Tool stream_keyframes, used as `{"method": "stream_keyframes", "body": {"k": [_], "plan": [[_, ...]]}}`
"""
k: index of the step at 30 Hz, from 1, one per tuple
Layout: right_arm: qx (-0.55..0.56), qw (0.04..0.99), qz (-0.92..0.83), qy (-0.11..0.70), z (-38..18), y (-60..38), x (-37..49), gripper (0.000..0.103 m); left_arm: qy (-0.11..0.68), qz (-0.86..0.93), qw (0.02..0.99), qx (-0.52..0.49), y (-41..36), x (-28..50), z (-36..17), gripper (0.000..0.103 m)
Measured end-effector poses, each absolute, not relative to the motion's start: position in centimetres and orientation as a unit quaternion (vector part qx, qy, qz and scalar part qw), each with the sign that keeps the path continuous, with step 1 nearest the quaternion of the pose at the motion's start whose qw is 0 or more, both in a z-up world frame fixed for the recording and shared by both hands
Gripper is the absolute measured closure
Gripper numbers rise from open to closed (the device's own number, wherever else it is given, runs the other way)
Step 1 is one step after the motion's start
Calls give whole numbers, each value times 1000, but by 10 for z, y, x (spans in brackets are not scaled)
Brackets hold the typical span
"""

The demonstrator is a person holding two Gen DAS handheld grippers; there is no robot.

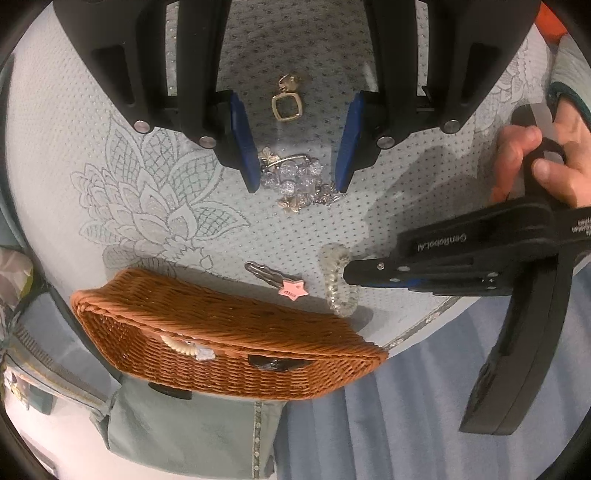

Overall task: Organize jewelry
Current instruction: 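Grasp the clear bead bracelet with the left tool while the right tool grasps the crystal chain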

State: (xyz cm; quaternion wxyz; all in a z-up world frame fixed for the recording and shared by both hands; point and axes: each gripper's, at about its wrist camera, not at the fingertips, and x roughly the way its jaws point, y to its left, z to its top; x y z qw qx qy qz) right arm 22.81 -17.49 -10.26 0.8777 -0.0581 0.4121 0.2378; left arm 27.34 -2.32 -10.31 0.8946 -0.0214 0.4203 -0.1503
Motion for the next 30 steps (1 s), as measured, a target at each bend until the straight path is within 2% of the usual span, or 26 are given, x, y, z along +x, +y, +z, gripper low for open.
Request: {"method": "stream_keyframes", "body": {"k": [4, 7, 11, 12, 13, 15, 22, 24, 26, 28, 30], "plan": [[-63, 877, 234, 416, -103, -173, 231, 64, 417, -153, 896, -27, -20, 272, -103, 95], [-72, 871, 238, 423, -103, -164, 240, 55, 417, -158, 894, -38, -15, 272, -103, 96], [-96, 873, 227, 421, -104, -154, 242, 55, 419, -162, 892, -43, -14, 273, -105, 96], [-96, 874, 228, 419, -104, -155, 241, 68, 420, -162, 892, -42, -14, 274, -105, 95], [-93, 874, 232, 417, -104, -155, 240, 76, 422, -160, 892, -40, -16, 275, -105, 95], [-84, 876, 233, 414, -104, -159, 239, 83, 423, -155, 892, -34, -19, 280, -105, 94], [-66, 876, 238, 414, -105, -166, 238, 83, 434, -138, 890, 25, -42, 298, -106, 86], [-63, 878, 237, 411, -104, -168, 237, 83, 434, -141, 889, 43, -49, 298, -106, 75], [-60, 881, 234, 406, -103, -170, 236, 84, 432, -138, 889, 65, -57, 299, -107, 73], [-49, 885, 232, 401, -101, -174, 234, 88, 428, -133, 891, 78, -61, 299, -107, 74], [-35, 890, 232, 391, -97, -181, 233, 89, 423, -124, 894, 77, -60, 297, -107, 96]]}}
